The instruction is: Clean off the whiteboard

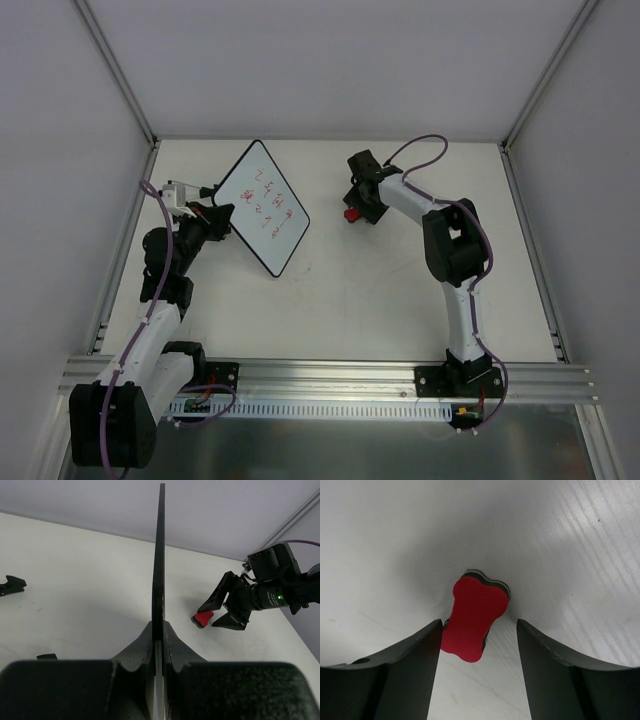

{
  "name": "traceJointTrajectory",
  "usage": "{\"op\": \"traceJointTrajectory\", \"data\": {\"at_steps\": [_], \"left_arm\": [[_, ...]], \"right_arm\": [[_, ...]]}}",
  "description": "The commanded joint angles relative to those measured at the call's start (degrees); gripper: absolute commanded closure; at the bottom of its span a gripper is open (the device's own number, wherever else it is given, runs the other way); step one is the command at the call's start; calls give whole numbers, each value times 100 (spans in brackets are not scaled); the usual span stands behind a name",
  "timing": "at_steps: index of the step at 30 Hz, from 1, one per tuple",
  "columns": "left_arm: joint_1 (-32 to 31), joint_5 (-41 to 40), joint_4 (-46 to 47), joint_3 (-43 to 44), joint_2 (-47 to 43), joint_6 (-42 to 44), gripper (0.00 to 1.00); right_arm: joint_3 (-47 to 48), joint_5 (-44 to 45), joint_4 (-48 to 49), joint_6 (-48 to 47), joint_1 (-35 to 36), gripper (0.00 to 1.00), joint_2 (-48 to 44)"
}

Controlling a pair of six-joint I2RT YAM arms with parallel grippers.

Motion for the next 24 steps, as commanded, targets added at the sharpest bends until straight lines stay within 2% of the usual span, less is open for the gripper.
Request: {"op": "traceJointTrajectory", "data": {"at_steps": [1, 5, 8, 11, 12, 14, 18, 21, 22, 24], "left_arm": [[-74, 123, 417, -70, -118, 255, 100], [-92, 123, 400, -88, -144, 299, 100], [-92, 141, 409, -96, -144, 352, 100], [-92, 124, 400, -123, -118, 387, 100], [-101, 97, 409, -140, -126, 370, 100], [-101, -43, 426, -184, -161, 308, 100], [-136, -553, 452, -219, -311, 281, 100], [-144, -624, 488, -158, -259, 343, 100], [-153, -624, 505, -149, -241, 352, 100], [-188, -632, 505, -140, -206, 369, 100]], "right_arm": [[270, 62, -81, 344, 25, 36, 89], [253, 80, -82, 353, 25, 45, 63], [209, 115, -82, 291, 25, 58, -33], [148, 45, -29, 256, 25, 76, -174], [121, 1, -3, 221, 25, 87, -218], [-1, -235, 190, 160, 25, 99, -428], [-221, -1008, 936, -375, 86, 100, -885], [-371, -1667, 1753, -929, 235, 100, -1272], [-458, -1991, 2304, -1096, 288, 100, -1360], [-677, -2257, 2869, -1167, 463, 100, -1579]]}}
